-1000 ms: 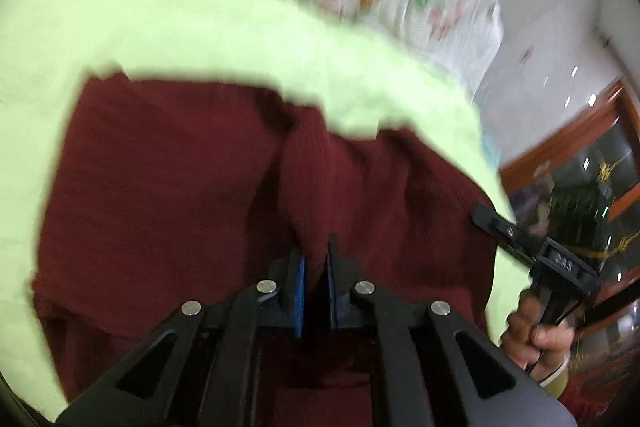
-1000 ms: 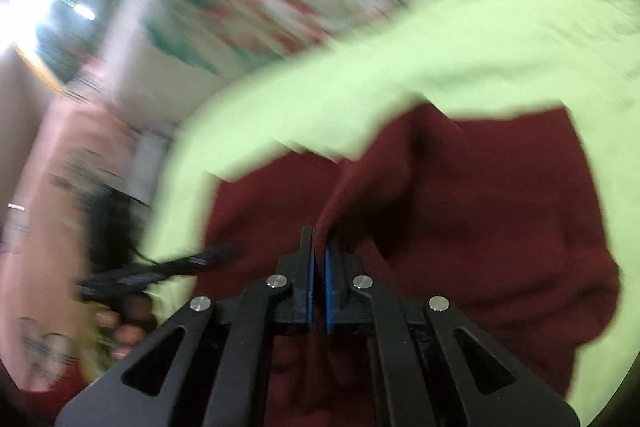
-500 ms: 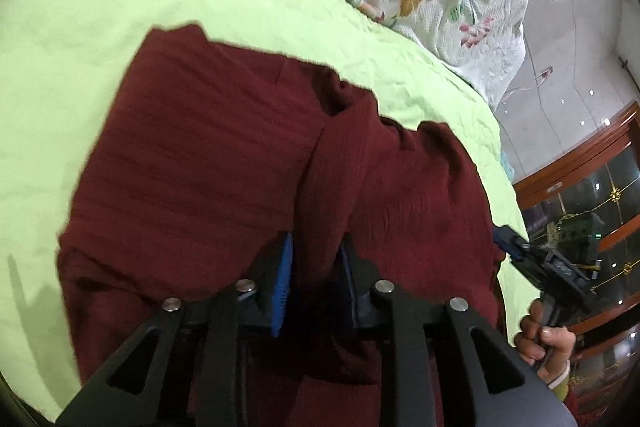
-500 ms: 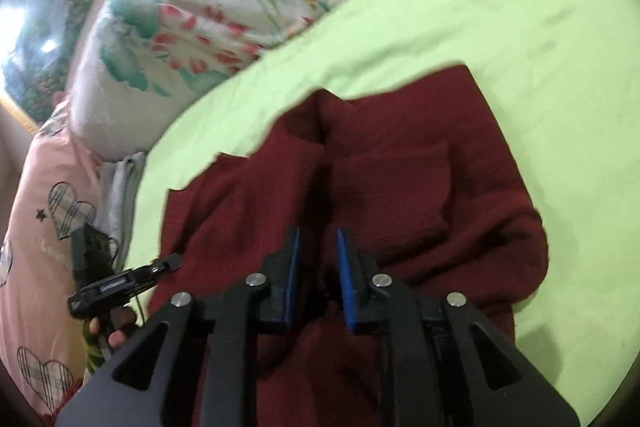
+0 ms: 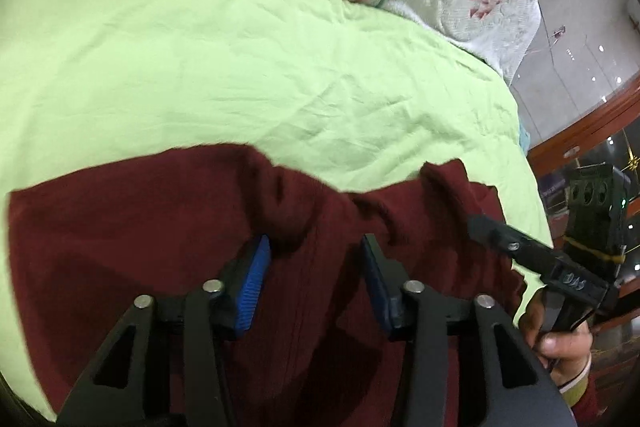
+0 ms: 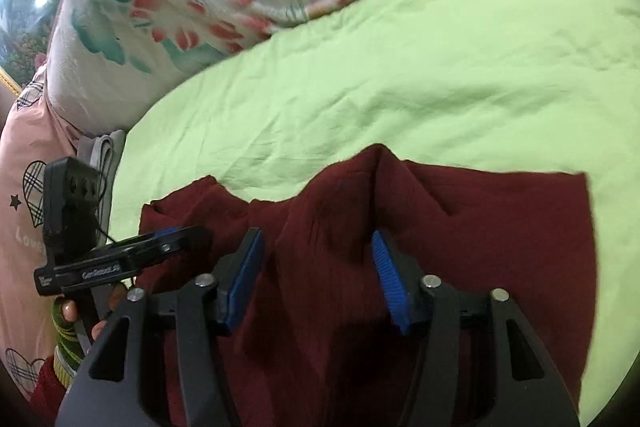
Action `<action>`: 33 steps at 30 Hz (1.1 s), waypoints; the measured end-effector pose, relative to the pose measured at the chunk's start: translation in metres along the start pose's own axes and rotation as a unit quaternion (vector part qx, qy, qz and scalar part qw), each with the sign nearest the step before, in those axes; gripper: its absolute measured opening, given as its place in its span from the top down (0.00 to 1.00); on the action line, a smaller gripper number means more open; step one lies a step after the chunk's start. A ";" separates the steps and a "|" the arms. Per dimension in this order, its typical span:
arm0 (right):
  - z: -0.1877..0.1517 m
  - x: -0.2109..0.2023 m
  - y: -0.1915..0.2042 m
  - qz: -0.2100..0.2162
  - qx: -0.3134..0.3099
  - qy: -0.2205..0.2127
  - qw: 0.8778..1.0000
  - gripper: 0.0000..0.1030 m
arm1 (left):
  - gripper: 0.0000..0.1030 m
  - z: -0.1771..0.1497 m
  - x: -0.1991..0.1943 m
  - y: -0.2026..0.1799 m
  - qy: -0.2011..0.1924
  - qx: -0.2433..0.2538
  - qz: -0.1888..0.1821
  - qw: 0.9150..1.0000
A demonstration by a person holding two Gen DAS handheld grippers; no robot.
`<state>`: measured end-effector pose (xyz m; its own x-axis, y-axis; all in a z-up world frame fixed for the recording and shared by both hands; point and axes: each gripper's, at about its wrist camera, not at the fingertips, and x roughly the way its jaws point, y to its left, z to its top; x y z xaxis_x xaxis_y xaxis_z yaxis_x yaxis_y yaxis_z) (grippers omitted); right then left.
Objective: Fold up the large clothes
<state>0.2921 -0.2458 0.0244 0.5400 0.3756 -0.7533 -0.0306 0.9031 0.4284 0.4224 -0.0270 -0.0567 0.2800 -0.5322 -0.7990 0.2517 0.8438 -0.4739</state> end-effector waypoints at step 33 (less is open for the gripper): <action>-0.170 -0.132 0.004 0.061 0.037 -0.086 0.994 0.51 | 0.60 -0.232 -0.155 0.020 -0.148 -0.038 0.063 0.986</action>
<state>0.0777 -0.2565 0.0411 0.6717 0.4340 -0.6004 -0.0452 0.8329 0.5515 0.1691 0.0885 -0.0288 0.5652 -0.4099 -0.7159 0.1299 0.9012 -0.4134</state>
